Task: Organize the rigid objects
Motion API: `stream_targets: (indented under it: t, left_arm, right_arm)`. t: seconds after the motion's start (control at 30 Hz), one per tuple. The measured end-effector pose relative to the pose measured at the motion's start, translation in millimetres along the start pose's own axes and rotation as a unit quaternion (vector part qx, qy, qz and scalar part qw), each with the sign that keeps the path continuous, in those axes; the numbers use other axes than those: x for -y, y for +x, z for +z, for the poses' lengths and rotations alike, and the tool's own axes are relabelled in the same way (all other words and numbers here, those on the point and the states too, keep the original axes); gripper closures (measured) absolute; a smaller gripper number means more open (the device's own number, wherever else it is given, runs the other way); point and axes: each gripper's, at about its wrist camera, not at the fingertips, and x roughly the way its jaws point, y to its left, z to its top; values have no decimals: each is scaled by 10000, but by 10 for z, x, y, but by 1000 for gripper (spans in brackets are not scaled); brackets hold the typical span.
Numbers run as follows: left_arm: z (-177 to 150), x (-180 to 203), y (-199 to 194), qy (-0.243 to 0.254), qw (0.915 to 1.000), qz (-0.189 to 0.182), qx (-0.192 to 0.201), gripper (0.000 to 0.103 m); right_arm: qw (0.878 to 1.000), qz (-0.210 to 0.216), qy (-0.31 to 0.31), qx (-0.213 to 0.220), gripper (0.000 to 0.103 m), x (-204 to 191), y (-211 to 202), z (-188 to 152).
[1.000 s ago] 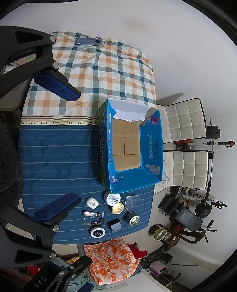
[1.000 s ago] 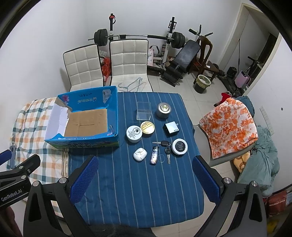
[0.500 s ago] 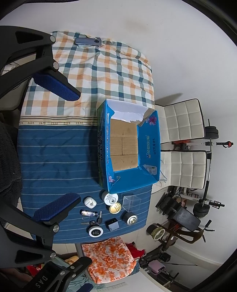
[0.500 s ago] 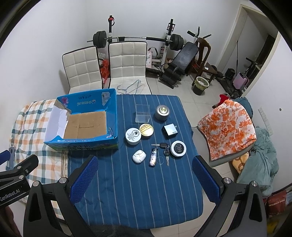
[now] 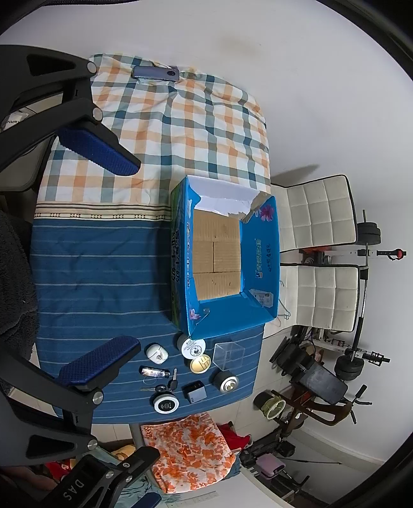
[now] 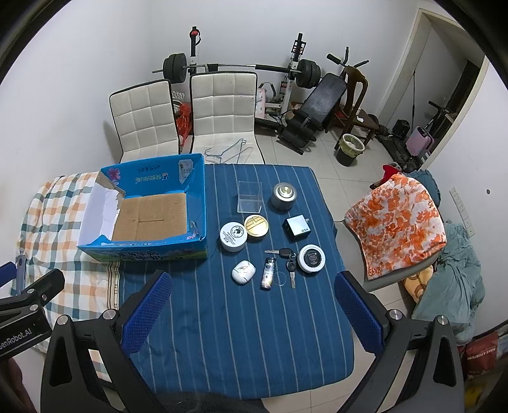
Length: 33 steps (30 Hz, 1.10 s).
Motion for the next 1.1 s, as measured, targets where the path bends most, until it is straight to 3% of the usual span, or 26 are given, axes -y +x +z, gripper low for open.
stream_targets:
  t: [0.87, 1.1]
  left_arm:
    - [-11, 2, -2, 14, 10000, -13, 9, 0]
    - [108, 4, 31, 109, 9998, -135, 102, 0]
  right_arm:
    - [10000, 17, 6, 8, 0, -7, -15, -25]
    - [9993, 57, 352, -123, 0, 111, 118, 52]
